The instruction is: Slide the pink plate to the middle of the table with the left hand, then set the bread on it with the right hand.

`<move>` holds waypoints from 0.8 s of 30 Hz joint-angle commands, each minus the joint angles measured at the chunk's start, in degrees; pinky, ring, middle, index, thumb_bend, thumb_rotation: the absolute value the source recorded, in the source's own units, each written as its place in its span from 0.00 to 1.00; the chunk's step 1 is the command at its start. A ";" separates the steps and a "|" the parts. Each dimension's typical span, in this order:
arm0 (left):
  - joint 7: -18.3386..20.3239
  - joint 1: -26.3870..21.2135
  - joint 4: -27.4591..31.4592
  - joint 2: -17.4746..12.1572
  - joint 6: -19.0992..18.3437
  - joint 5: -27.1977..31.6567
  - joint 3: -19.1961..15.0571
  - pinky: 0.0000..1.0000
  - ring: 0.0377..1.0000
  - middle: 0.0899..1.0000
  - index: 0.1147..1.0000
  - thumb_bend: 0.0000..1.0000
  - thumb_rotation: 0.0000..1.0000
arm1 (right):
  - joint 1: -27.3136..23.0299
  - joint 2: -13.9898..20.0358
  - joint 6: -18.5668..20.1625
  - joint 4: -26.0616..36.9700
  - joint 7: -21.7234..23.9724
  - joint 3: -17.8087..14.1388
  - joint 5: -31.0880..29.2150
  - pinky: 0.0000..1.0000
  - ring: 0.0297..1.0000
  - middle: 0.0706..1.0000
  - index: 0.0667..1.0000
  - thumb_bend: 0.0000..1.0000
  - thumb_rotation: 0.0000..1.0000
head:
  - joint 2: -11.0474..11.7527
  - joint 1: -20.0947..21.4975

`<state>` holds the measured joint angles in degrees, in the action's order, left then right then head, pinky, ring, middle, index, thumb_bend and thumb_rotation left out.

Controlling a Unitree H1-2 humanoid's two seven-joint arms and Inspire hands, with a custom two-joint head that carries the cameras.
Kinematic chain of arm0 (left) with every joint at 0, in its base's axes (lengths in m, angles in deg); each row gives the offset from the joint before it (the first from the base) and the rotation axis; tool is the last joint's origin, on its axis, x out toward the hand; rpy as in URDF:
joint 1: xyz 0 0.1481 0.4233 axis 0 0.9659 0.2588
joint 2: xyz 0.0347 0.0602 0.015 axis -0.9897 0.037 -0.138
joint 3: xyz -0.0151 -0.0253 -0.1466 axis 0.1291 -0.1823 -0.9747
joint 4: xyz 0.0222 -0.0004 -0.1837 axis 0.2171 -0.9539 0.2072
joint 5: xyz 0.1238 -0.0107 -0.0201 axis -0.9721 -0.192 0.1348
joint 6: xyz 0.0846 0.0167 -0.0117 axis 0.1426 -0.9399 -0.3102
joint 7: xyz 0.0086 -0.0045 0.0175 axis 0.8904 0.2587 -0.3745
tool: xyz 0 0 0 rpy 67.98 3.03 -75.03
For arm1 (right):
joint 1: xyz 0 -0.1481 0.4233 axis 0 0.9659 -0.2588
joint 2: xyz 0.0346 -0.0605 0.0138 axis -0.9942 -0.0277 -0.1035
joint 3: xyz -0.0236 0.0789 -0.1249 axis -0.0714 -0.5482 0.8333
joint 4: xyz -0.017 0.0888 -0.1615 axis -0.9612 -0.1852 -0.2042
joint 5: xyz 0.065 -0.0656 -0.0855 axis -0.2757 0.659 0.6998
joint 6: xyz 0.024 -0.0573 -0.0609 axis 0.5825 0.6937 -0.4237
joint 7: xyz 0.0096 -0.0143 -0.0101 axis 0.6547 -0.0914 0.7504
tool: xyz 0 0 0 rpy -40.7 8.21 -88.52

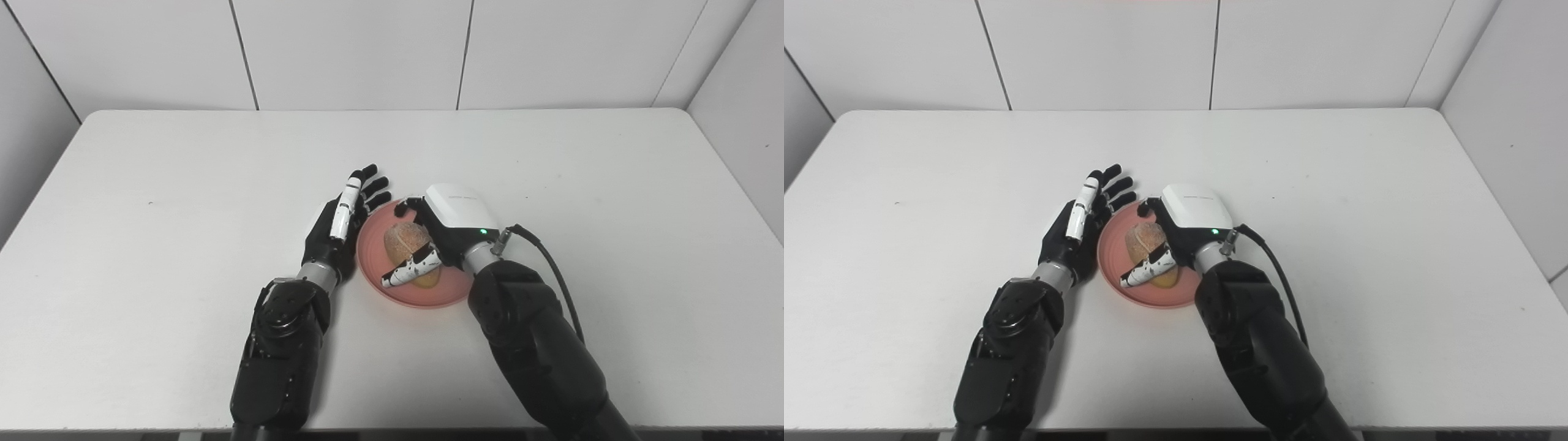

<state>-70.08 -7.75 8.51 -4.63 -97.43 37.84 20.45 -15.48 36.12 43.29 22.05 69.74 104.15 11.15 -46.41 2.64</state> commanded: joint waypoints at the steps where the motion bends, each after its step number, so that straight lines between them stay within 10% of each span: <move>1: 0.19 0.29 0.37 -0.21 -0.43 -0.91 0.68 0.86 0.87 0.88 0.88 0.32 1.00 | -1.96 -0.78 0.13 2.33 4.28 -0.58 1.18 0.49 0.61 0.68 0.76 0.99 0.46 | 0.03 -0.02; 7: 0.22 0.27 0.09 -0.58 0.03 -1.14 0.88 0.86 0.89 0.89 0.89 0.33 1.00 | -2.49 -1.10 0.13 5.07 12.23 -2.76 3.22 0.87 0.92 0.94 0.93 1.00 0.53 | 0.62 0.17; 24: 0.92 0.55 -1.20 -0.71 2.53 -0.01 0.05 0.89 0.89 0.90 0.90 0.33 1.00 | -1.03 2.20 -1.93 14.14 11.18 -5.23 -1.76 0.90 0.95 0.98 0.99 1.00 0.71 | 1.46 1.83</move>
<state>-69.33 -7.40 8.05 -5.30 -95.43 37.91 20.70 -15.37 38.24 43.05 33.56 84.07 99.96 10.26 -44.91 4.48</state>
